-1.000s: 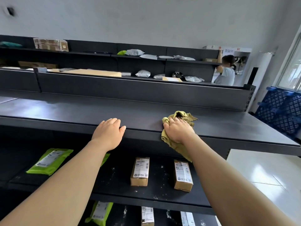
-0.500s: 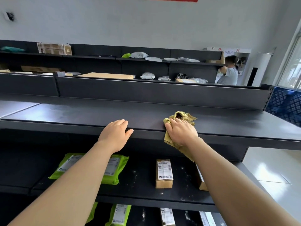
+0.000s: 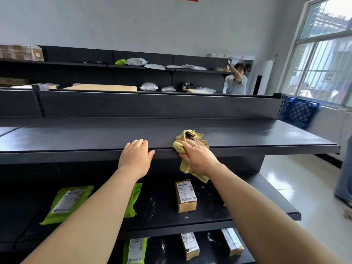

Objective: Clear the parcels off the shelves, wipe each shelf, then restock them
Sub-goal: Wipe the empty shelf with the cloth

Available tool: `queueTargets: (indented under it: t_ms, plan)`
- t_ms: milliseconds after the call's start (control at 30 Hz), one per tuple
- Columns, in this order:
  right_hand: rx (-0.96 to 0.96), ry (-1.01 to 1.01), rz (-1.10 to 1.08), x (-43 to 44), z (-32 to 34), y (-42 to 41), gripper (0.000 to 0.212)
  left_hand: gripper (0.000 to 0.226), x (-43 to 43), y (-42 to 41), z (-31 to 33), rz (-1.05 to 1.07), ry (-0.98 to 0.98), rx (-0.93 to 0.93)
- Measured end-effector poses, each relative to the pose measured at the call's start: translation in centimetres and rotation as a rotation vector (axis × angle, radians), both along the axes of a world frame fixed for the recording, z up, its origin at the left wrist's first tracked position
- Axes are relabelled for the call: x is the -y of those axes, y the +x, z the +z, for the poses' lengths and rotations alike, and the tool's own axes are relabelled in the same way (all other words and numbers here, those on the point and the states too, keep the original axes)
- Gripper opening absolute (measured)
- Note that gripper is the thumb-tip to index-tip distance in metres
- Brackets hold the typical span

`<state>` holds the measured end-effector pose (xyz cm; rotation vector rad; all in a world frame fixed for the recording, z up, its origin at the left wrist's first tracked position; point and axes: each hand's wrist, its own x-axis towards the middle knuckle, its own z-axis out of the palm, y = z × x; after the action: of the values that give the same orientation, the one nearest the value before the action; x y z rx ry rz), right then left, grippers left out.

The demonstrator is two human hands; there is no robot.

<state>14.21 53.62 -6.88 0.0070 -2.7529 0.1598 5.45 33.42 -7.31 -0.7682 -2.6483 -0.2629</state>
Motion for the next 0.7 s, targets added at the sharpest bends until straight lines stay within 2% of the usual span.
queueTargets:
  t_ms: [267, 433, 600, 700]
  plan:
    - [0.05, -0.109, -0.039, -0.3, 0.5, 1.9, 0.052, 0.036, -0.3, 0.2, 0.1, 0.004, 0.009, -0.008]
    - [0.056, -0.21, -0.144, -1.5, 0.6, 4.0, 0.06, 0.018, -0.7, 0.7, 0.2, -0.033, 0.037, -0.05]
    - [-0.02, -0.322, -0.22, -3.4, 0.9, 7.0, 0.048, 0.013, -2.1, 2.3, 0.3, -0.01, -0.01, -0.043]
    - [-0.096, -0.442, -0.275, -4.5, 0.6, 9.5, 0.04, 0.014, -4.1, 4.0, 0.4, -0.071, 0.019, -0.027]
